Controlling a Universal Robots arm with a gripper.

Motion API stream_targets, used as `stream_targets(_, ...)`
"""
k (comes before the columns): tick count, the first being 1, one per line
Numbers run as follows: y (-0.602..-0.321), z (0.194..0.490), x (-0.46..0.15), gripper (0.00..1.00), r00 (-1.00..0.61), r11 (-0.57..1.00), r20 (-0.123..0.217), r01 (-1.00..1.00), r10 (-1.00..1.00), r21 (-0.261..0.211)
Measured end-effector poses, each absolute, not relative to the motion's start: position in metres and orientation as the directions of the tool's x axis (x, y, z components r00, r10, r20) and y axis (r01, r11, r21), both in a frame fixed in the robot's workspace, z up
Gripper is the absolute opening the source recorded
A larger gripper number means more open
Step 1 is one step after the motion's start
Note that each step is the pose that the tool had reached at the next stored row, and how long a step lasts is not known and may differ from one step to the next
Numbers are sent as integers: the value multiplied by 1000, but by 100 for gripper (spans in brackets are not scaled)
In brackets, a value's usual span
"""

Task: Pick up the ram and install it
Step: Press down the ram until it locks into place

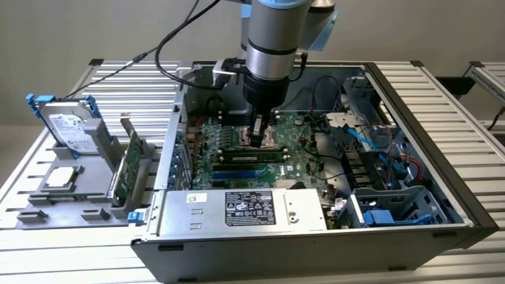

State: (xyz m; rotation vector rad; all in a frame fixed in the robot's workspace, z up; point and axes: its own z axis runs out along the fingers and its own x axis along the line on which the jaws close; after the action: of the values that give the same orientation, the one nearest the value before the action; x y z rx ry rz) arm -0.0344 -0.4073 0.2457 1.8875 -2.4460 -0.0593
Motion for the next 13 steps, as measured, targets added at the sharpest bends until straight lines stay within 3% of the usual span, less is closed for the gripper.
stream_targets(13, -407, 246, -34, 11, -449, 449, 17, -891, -894, 62)
